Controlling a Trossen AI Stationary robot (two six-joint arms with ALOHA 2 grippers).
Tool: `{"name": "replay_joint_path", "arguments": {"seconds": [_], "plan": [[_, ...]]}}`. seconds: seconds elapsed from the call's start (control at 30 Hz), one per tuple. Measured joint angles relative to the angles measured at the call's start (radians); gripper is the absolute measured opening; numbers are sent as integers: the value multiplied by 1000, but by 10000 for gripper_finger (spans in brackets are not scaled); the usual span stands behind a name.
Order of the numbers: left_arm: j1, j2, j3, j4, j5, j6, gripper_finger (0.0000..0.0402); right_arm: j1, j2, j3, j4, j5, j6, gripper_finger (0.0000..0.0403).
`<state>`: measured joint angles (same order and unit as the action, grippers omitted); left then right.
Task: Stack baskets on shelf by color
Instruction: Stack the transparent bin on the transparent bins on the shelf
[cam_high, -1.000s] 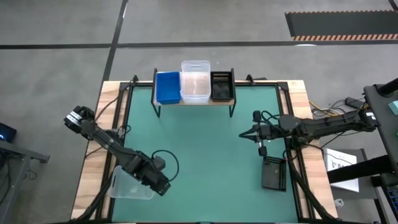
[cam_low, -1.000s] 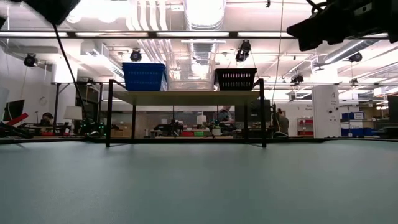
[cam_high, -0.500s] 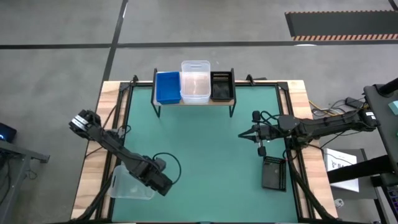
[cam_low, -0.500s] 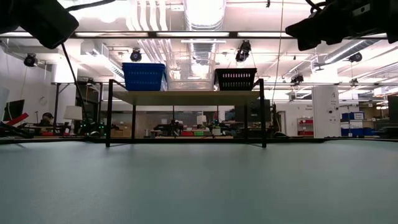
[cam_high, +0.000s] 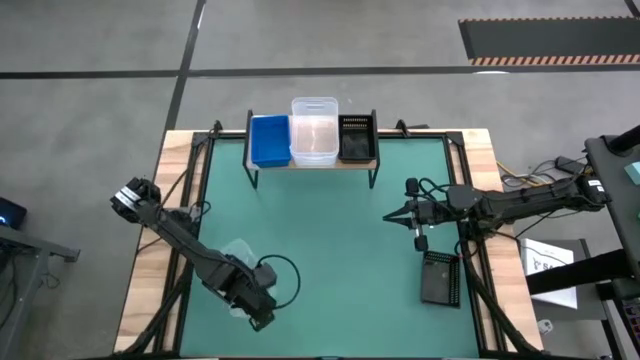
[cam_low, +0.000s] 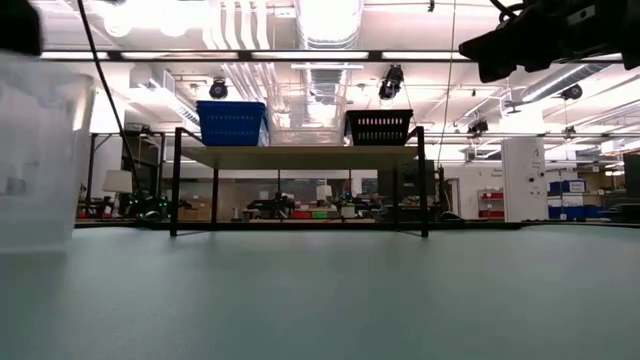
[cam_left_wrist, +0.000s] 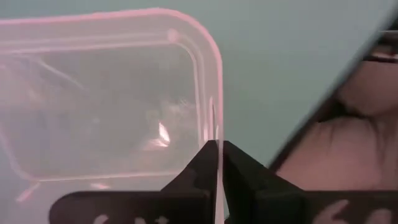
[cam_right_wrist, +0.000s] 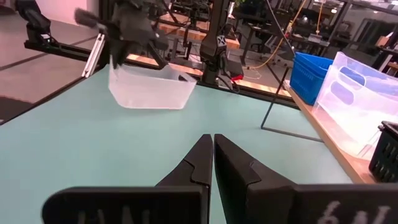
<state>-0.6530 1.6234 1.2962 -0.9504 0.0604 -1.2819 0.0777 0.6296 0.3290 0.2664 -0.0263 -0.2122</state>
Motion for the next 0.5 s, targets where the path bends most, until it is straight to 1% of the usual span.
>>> {"name": "replay_joint_path", "arguments": {"seconds": [0.1,0.3,0.37,0.5], "plan": [[-1,0,75,0,-32,130,0,0,0,0,0,0,4,9],[-1,0,274,1,-127,476,0,0,0,0,0,0,2,9],[3,0,343,-2,-146,597,0,0,0,0,0,0,-7,9],[13,0,468,-4,-153,802,0,0,0,0,-1,0,-18,9]]}}
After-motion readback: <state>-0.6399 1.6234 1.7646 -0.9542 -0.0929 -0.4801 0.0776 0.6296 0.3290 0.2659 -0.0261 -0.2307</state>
